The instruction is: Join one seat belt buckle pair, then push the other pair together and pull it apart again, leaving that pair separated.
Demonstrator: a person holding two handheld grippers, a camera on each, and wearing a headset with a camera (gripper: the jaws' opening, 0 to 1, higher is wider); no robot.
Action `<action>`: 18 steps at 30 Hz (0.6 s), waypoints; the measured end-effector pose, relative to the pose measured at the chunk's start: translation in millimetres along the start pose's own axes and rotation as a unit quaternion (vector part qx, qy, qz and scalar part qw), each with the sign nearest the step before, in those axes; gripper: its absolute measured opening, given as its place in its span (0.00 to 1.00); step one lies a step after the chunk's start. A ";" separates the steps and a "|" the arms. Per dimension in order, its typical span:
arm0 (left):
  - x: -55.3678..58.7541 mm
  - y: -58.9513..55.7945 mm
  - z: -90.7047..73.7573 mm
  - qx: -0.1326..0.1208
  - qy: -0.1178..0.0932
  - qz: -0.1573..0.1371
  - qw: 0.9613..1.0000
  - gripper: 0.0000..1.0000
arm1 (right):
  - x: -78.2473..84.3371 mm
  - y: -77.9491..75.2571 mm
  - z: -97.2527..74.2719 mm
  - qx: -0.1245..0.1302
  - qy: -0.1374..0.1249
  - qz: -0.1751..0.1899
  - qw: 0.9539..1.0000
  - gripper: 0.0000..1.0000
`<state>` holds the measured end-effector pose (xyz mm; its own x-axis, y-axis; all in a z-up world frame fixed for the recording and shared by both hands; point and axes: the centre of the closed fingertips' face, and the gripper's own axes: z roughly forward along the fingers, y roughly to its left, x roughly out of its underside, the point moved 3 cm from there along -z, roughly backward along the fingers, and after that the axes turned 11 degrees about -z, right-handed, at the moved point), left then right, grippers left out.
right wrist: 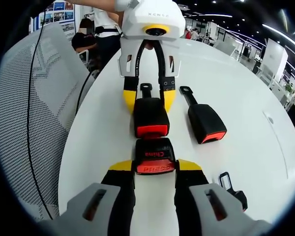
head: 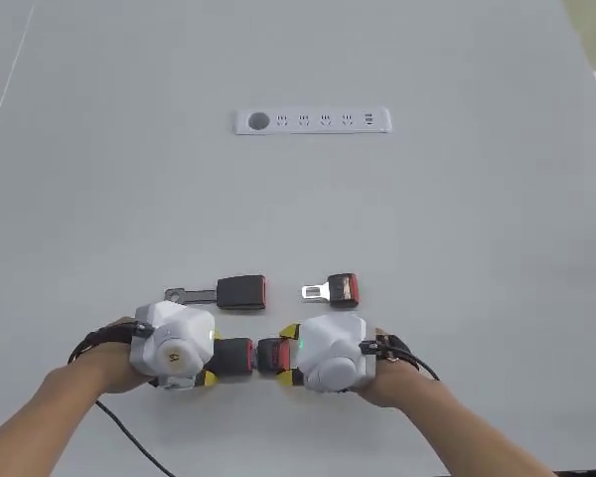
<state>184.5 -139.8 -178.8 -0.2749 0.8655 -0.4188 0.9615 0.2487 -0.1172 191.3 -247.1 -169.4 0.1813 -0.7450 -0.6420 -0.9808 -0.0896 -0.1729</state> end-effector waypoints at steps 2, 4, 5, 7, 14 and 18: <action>-1.2 1.4 -0.5 0.001 0.004 -0.003 1.000 0.32 | 1.5 0.2 2.1 -0.001 0.001 -0.001 1.000 0.28; -0.6 2.3 0.1 0.003 0.007 -0.006 1.000 0.32 | 0.0 0.7 0.3 -0.004 0.003 0.004 1.000 0.29; -0.1 2.3 0.6 0.002 0.008 -0.005 1.000 0.33 | 0.0 1.1 0.2 -0.004 0.005 0.002 1.000 0.30; -1.4 1.8 0.7 -0.001 0.010 0.000 1.000 0.33 | -0.4 1.6 -0.8 -0.001 0.006 0.003 1.000 0.30; -4.4 1.5 -1.7 0.000 0.012 -0.003 1.000 0.34 | -1.7 2.9 -2.4 0.004 0.008 0.008 1.000 0.33; -4.3 5.0 -3.2 -0.006 0.009 -0.010 1.000 0.38 | -4.0 0.1 -6.5 0.013 0.004 0.010 1.000 0.37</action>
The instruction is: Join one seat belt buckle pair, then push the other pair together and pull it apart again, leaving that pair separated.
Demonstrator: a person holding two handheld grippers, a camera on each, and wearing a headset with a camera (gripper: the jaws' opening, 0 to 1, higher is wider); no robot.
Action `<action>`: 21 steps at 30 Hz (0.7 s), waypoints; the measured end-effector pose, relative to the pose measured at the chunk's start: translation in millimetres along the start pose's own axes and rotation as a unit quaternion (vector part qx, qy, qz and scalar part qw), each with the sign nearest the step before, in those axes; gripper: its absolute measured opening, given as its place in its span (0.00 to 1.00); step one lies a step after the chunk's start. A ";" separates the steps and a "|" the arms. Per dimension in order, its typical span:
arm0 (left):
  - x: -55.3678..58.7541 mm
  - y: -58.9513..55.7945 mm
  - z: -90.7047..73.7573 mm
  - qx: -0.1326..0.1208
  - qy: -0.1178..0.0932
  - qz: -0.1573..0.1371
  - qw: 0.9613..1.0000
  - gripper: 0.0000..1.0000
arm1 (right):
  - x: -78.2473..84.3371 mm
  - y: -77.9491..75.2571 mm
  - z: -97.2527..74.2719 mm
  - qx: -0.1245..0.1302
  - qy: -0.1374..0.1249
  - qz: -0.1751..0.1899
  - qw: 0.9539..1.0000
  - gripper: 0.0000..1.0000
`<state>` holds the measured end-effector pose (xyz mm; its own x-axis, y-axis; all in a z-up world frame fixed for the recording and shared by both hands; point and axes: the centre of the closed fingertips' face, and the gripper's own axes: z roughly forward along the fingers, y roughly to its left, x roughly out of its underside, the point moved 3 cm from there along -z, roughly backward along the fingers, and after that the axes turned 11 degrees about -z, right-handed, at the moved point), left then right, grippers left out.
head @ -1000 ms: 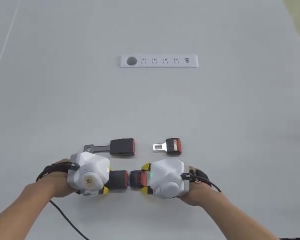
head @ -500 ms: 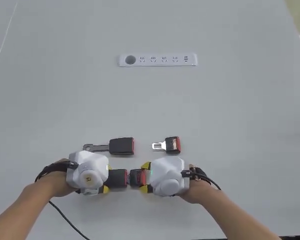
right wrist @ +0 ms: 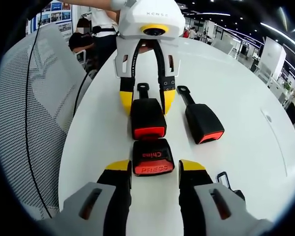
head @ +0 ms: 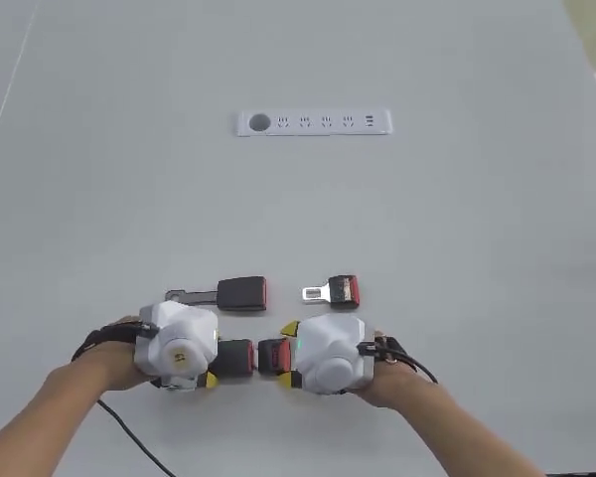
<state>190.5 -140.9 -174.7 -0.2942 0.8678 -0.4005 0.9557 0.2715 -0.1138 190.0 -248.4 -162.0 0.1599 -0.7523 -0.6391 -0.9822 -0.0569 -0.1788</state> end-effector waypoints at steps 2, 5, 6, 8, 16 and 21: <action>0.7 1.1 -1.6 0.000 -0.004 -0.005 1.000 0.39 | 1.6 -0.9 0.5 0.001 0.001 -0.001 1.000 0.39; 1.1 4.0 -3.1 -0.002 -0.008 -0.012 1.000 0.40 | 2.9 -1.9 -1.4 0.006 0.002 -0.005 1.000 0.43; 0.4 3.4 -4.6 -0.003 -0.011 -0.013 1.000 0.40 | 2.7 -2.1 -2.5 0.007 0.001 -0.006 1.000 0.44; -0.9 3.4 -6.5 -0.005 -0.012 -0.016 1.000 0.40 | 1.4 -2.2 -5.7 0.007 0.000 -0.006 1.000 0.45; -6.1 4.8 -17.4 -0.012 -0.023 -0.025 0.999 0.43 | -2.2 -9.4 -21.6 0.028 -0.007 0.005 1.000 0.50; -6.8 7.3 -22.0 -0.016 -0.029 -0.035 0.999 0.45 | -0.5 -16.8 -31.1 0.043 -0.009 0.012 0.999 0.51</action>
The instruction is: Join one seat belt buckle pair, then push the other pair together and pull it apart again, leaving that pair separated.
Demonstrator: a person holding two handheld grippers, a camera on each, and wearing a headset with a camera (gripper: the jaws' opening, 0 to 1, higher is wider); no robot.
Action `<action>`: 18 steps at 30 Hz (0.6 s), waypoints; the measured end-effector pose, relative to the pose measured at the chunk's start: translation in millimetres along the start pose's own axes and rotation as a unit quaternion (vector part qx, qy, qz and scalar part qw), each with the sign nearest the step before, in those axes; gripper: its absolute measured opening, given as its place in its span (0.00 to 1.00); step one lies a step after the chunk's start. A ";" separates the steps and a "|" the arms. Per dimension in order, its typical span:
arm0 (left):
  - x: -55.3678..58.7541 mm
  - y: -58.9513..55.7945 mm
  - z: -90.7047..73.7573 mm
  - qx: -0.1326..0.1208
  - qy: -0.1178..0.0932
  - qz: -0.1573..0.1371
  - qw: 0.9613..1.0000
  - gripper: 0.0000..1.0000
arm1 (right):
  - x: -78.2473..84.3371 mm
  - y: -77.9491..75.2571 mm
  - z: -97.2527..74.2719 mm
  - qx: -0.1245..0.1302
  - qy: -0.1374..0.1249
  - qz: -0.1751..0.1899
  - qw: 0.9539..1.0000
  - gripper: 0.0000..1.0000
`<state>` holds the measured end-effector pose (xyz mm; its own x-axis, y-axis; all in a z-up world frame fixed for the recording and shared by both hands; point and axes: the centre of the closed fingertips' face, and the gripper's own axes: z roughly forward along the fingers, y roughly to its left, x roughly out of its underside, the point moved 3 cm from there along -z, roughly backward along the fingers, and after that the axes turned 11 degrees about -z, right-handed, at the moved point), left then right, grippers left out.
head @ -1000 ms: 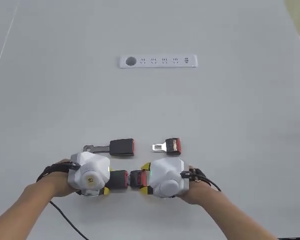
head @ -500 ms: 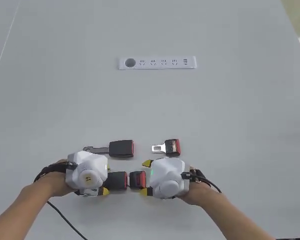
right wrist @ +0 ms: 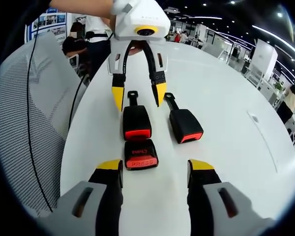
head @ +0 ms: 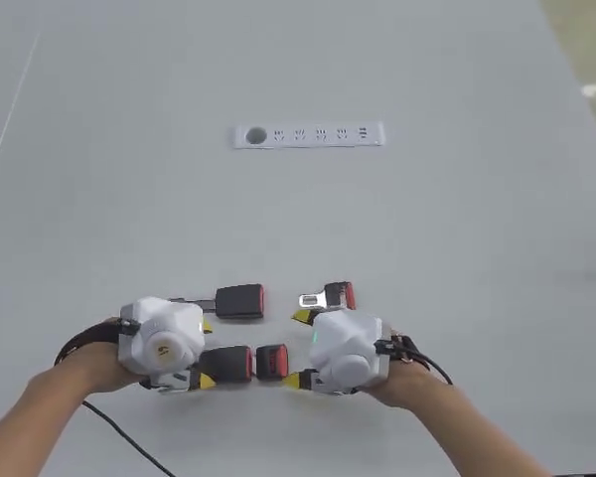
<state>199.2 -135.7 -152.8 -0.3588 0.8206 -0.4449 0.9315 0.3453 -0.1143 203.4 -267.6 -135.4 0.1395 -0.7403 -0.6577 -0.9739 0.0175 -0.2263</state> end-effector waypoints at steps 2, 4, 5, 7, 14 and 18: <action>-1.1 2.2 -3.5 -0.004 -0.004 -0.004 1.000 0.46 | 1.4 -3.9 -3.9 0.007 0.000 0.002 1.000 0.52; -4.3 3.9 -9.0 -0.007 -0.009 -0.008 1.000 0.46 | 2.7 -8.0 -8.1 0.013 0.000 0.005 1.000 0.53; -5.6 4.9 -10.8 -0.009 -0.010 -0.009 1.000 0.46 | 3.5 -10.0 -10.0 0.016 0.000 0.006 1.000 0.53; -6.4 8.4 -11.5 -0.013 -0.016 -0.015 1.000 0.46 | 5.3 -13.4 -13.1 0.021 0.000 0.008 1.000 0.53; -11.7 14.7 -16.7 -0.023 -0.025 -0.023 0.999 0.47 | 13.2 -25.9 -24.4 0.036 0.005 0.017 0.999 0.54; -16.5 22.5 -17.9 -0.030 -0.033 -0.030 0.999 0.47 | 19.0 -33.1 -29.1 0.044 0.008 0.020 0.999 0.54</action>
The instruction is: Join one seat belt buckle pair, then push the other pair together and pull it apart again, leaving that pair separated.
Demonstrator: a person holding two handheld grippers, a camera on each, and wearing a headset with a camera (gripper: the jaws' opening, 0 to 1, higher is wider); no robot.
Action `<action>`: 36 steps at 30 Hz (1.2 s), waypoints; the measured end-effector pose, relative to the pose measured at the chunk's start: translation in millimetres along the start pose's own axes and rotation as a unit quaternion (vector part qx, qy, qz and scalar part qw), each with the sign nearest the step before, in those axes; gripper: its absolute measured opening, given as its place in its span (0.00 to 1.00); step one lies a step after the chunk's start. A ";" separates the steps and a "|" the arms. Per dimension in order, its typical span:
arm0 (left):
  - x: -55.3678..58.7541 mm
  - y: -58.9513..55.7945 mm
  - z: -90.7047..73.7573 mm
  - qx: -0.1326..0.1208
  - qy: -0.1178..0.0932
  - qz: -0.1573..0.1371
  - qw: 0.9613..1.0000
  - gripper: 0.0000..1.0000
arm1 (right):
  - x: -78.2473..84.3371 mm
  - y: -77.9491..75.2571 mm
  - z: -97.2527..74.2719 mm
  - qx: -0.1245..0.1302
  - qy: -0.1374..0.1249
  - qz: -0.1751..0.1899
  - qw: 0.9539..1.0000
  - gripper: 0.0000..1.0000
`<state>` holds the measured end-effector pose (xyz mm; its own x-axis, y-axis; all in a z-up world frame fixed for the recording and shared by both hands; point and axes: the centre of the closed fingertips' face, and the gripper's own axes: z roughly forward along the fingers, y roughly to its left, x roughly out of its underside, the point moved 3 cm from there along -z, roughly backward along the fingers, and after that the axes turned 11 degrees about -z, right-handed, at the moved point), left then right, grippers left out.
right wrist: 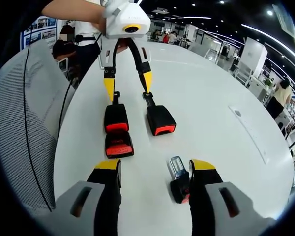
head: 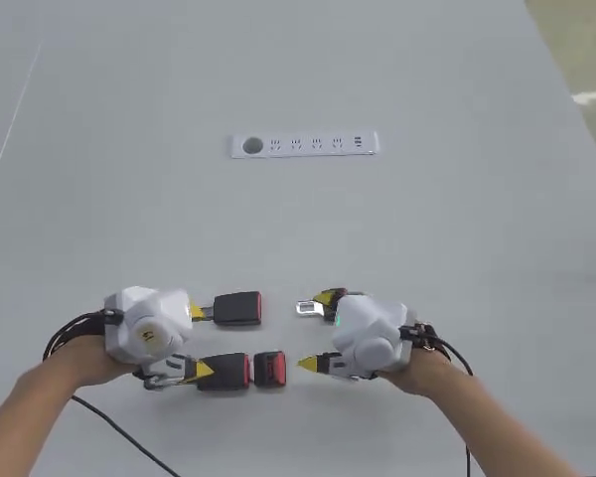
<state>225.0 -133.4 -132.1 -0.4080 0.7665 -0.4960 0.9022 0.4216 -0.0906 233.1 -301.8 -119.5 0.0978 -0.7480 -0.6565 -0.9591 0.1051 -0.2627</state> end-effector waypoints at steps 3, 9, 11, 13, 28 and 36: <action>-5.0 5.3 -0.1 -0.006 -0.005 -0.003 1.000 0.47 | 3.2 -5.8 -4.5 0.006 0.002 0.005 1.000 0.54; -13.9 19.1 2.3 -0.017 -0.019 -0.009 1.000 0.47 | 15.9 -16.1 -8.4 0.015 0.006 0.017 1.000 0.54; -16.3 19.8 3.9 -0.018 -0.019 -0.010 1.000 0.48 | 19.6 -18.6 -10.3 0.016 0.009 0.020 1.000 0.54; -17.6 21.5 6.4 -0.018 -0.019 -0.009 1.000 0.48 | 28.1 -23.0 -9.6 0.016 0.012 0.022 1.000 0.54; -22.8 33.4 28.1 -0.001 0.024 0.010 1.000 0.47 | 55.7 -37.0 -0.3 -0.008 0.029 0.002 1.000 0.50; -22.2 37.2 33.1 0.008 0.045 0.017 0.999 0.44 | 66.4 -41.4 6.8 -0.040 0.038 -0.025 0.998 0.46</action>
<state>272.3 -150.7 -153.1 -0.3880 0.8209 -0.4190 0.9174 0.3877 -0.0901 281.1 -351.4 -157.0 0.1295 -0.7988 -0.5875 -0.9721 0.0147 -0.2342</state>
